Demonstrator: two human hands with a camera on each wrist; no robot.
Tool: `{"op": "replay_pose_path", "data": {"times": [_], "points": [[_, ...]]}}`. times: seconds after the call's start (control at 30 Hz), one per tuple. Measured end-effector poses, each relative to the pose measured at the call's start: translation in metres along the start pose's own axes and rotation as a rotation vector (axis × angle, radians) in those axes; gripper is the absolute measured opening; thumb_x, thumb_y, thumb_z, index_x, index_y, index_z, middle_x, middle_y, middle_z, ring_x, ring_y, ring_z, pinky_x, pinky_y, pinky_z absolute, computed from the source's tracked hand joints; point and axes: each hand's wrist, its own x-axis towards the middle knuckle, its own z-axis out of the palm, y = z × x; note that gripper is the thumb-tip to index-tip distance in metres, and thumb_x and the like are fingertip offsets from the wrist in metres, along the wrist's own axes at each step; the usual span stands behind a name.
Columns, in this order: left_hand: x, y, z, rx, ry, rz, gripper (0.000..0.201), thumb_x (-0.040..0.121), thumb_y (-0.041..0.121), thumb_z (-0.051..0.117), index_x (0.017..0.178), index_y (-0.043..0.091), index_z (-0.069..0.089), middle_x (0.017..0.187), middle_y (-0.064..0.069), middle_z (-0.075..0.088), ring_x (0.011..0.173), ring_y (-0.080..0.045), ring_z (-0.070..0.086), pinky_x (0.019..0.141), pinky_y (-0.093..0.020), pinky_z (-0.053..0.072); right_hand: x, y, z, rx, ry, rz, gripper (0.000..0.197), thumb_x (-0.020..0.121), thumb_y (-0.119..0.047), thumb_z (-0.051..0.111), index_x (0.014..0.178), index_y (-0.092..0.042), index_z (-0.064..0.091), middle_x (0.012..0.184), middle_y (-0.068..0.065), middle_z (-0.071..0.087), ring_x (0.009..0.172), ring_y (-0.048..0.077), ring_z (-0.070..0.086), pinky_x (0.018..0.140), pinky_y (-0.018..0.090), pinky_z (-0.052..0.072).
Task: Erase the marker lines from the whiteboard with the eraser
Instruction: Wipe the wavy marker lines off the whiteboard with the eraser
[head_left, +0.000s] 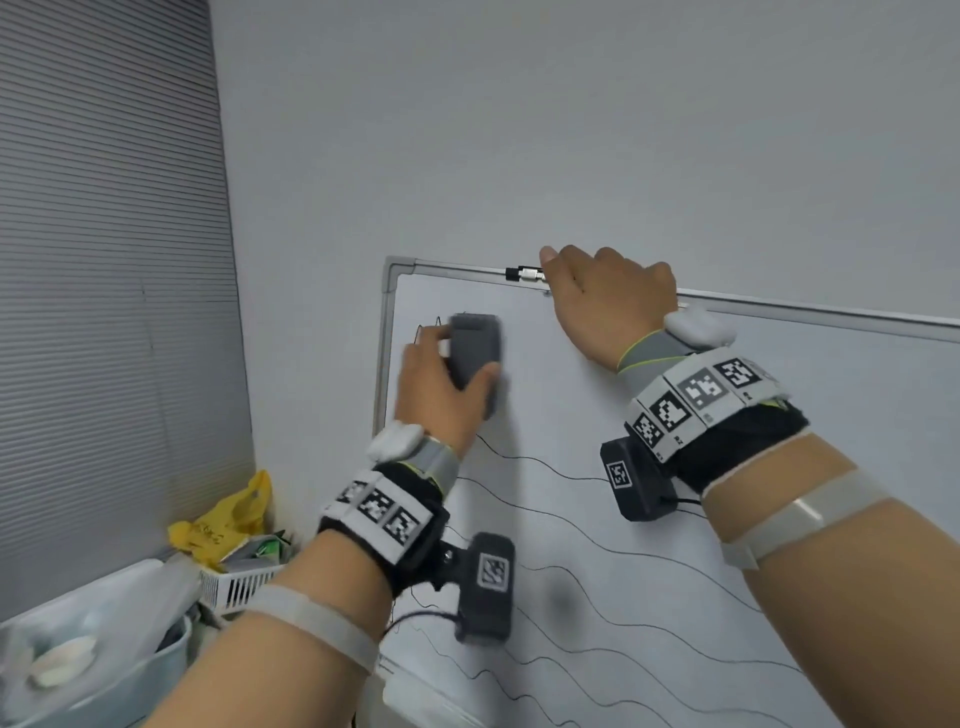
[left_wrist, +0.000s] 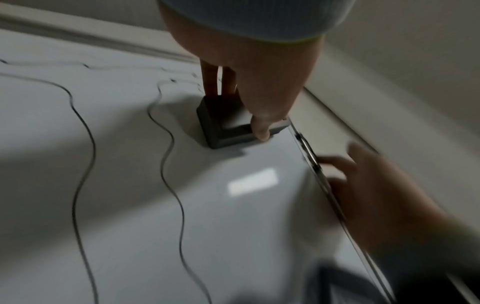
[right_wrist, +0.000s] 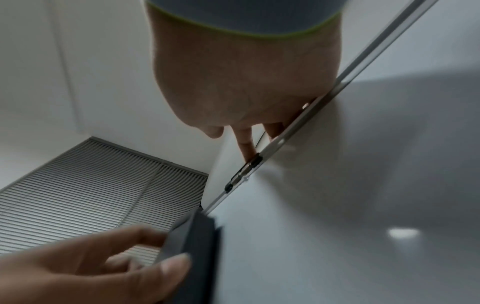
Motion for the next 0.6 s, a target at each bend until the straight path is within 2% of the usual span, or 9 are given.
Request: {"op": "replay_pose_path", "data": {"times": [0.07,0.13,0.2,0.23,0.33,0.4,0.5,0.53,0.6], "points": [[-0.017,0.018,0.014,0.005,-0.095,0.154,0.056,0.074,0.055,0.069,0.122,0.038,0.044,0.108,0.008,0.052,0.088,-0.011,0.061,0.07,-0.033,0.054,0.005,-0.01,0.004,0.026,0.01,-0.033,0.05,0.101,-0.052,0.008,0.105,-0.028,0.051,0.093,0.001,0.052,0.098,0.03,0.054,0.082,0.042,0.025],[-0.017,0.025,0.016,0.009,-0.106,0.206,0.055,0.075,0.055,0.067,0.123,0.038,0.044,0.107,0.006,0.05,0.093,-0.016,0.06,0.073,-0.037,0.055,0.008,-0.016,0.005,0.05,0.014,-0.044,0.045,0.102,-0.05,0.011,0.101,-0.025,0.048,0.094,0.002,0.053,0.096,0.031,0.053,0.082,0.042,0.026],[0.008,0.012,0.0,-0.007,-0.01,0.109,0.057,0.078,0.05,0.068,0.127,0.032,0.046,0.111,0.001,0.051,0.097,-0.021,0.06,0.082,-0.04,0.055,0.005,-0.017,0.007,0.043,0.022,-0.033,0.042,0.105,-0.049,0.017,0.102,-0.022,0.049,0.097,0.004,0.057,0.095,0.032,0.054,0.085,0.044,0.028],[0.025,0.002,-0.009,0.009,0.045,0.025,0.058,0.08,0.048,0.069,0.129,0.03,0.047,0.114,-0.002,0.051,0.101,-0.025,0.061,0.086,-0.042,0.055,0.002,-0.015,0.008,0.002,0.032,-0.033,0.044,0.105,-0.049,0.017,0.11,-0.023,0.052,0.102,0.005,0.059,0.098,0.033,0.054,0.087,0.045,0.029],[0.061,-0.024,-0.036,0.068,0.118,-0.141,0.061,0.08,0.048,0.069,0.132,0.026,0.047,0.119,-0.007,0.052,0.106,-0.031,0.061,0.092,-0.046,0.054,-0.004,-0.019,0.012,-0.104,0.053,-0.054,0.051,0.103,-0.054,0.012,0.131,-0.038,0.052,0.115,0.002,0.058,0.104,0.031,0.054,0.091,0.044,0.029],[0.054,-0.019,-0.032,0.074,0.088,-0.059,0.059,0.078,0.049,0.069,0.13,0.03,0.047,0.116,-0.005,0.053,0.102,-0.028,0.062,0.089,-0.045,0.055,-0.002,-0.025,0.01,-0.077,0.028,-0.027,0.052,0.101,-0.056,0.011,0.128,-0.041,0.053,0.112,0.003,0.057,0.104,0.032,0.054,0.093,0.045,0.029],[0.018,-0.008,-0.011,0.027,-0.059,0.176,0.058,0.076,0.053,0.066,0.127,0.038,0.043,0.11,0.003,0.051,0.098,-0.02,0.06,0.081,-0.042,0.056,0.009,-0.036,0.011,0.01,0.022,0.004,0.051,0.102,-0.058,0.017,0.119,-0.031,0.057,0.108,0.008,0.055,0.108,0.035,0.054,0.096,0.047,0.031],[0.013,-0.009,-0.007,0.012,-0.091,0.2,0.058,0.077,0.054,0.065,0.128,0.039,0.043,0.11,0.004,0.05,0.098,-0.019,0.06,0.08,-0.041,0.056,0.011,-0.037,0.013,0.028,0.037,-0.009,0.05,0.103,-0.056,0.019,0.117,-0.026,0.058,0.11,0.01,0.056,0.109,0.036,0.053,0.096,0.047,0.032],[0.021,-0.021,-0.011,-0.022,-0.069,0.144,0.061,0.076,0.054,0.065,0.131,0.037,0.045,0.111,0.004,0.051,0.099,-0.02,0.06,0.084,-0.042,0.056,0.015,-0.037,0.017,0.037,0.057,-0.045,0.047,0.105,-0.051,0.022,0.114,-0.02,0.056,0.113,0.01,0.059,0.108,0.036,0.054,0.093,0.045,0.033]]}}
